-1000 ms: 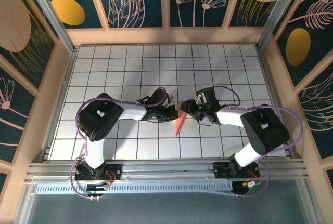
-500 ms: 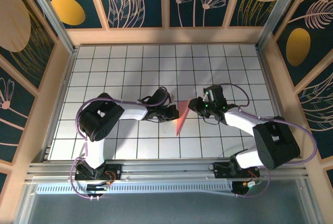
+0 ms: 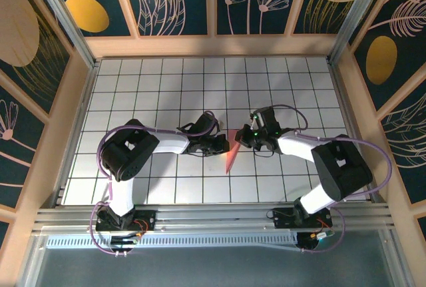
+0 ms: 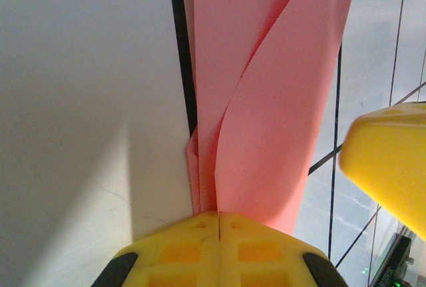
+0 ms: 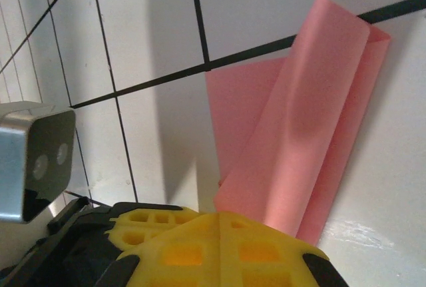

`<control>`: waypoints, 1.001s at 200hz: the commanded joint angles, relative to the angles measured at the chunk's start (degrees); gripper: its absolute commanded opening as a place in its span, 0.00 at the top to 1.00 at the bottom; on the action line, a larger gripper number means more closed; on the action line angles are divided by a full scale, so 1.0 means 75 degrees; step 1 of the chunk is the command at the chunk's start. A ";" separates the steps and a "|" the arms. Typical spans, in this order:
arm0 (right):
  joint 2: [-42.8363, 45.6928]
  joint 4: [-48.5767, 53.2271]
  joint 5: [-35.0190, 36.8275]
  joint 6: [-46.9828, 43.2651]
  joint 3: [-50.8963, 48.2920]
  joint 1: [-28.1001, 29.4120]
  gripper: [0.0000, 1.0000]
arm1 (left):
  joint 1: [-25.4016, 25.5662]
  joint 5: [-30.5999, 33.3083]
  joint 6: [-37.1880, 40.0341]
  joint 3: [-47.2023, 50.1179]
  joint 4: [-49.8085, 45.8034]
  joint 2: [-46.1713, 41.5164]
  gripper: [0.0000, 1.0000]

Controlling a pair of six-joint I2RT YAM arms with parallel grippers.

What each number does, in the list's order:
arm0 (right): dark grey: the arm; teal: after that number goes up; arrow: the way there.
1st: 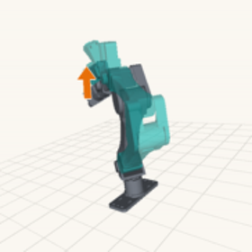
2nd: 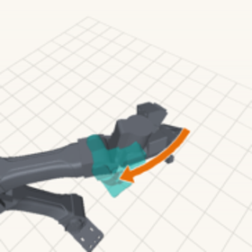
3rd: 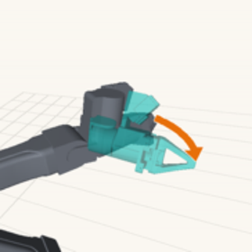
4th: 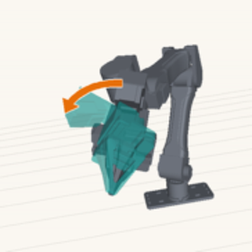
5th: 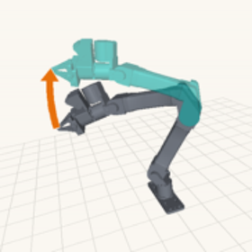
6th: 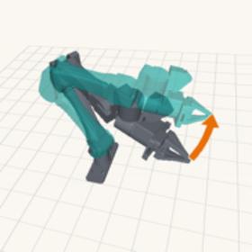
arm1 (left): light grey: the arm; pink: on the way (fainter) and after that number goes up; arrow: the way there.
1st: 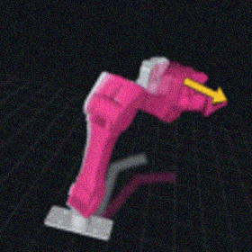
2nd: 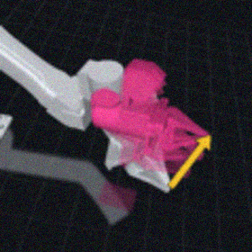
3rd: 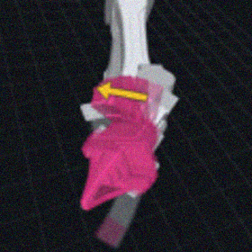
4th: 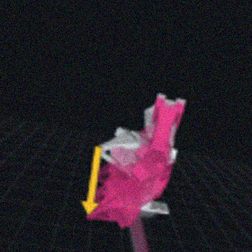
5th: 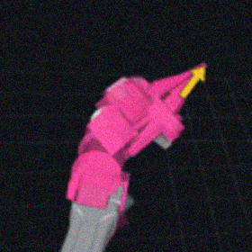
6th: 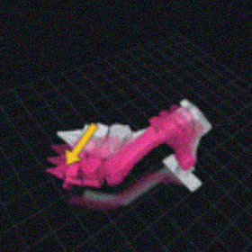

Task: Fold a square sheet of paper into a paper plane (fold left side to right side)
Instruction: Fold the wing for the fifth time at the center of the table.

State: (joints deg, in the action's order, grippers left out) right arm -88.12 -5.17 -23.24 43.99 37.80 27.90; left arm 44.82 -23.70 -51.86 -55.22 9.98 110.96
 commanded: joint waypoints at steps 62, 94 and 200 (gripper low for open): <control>-0.0325 -0.0085 -0.0076 -0.0034 -0.0047 0.0082 1.00 | 0.0021 0.0713 0.0105 0.0004 -0.1013 0.0458 1.00; -0.0392 -0.0107 -0.0078 -0.0029 -0.0140 0.0089 1.00 | 0.0023 0.0713 0.0087 0.0003 -0.1014 0.0455 1.00; -0.0502 -0.0056 0.0064 -0.0094 -0.0265 0.0077 1.00 | 0.0024 0.0828 0.0015 0.0012 -0.1143 0.0479 1.00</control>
State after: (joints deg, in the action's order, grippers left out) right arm -91.09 -5.58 -23.59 43.83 36.58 28.14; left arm 45.04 -23.00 -51.88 -55.96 8.73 111.07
